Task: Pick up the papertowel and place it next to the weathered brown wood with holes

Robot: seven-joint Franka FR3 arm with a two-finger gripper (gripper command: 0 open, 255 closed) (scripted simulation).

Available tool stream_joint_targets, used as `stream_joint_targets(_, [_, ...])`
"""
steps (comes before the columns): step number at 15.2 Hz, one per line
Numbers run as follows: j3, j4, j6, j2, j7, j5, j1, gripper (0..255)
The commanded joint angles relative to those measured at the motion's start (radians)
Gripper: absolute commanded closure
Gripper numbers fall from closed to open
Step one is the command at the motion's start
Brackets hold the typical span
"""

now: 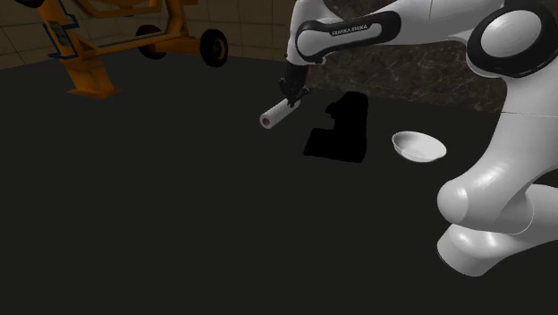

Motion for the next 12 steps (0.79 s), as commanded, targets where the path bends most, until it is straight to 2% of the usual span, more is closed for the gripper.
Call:
stream_joint_targets(1, [-0.005,-0.020,0.024,0.007,0.006,-0.009,0.002,255])
stream_joint_targets(12, [-0.038,-0.120,0.149,0.049,0.042,-0.061,0.014,255])
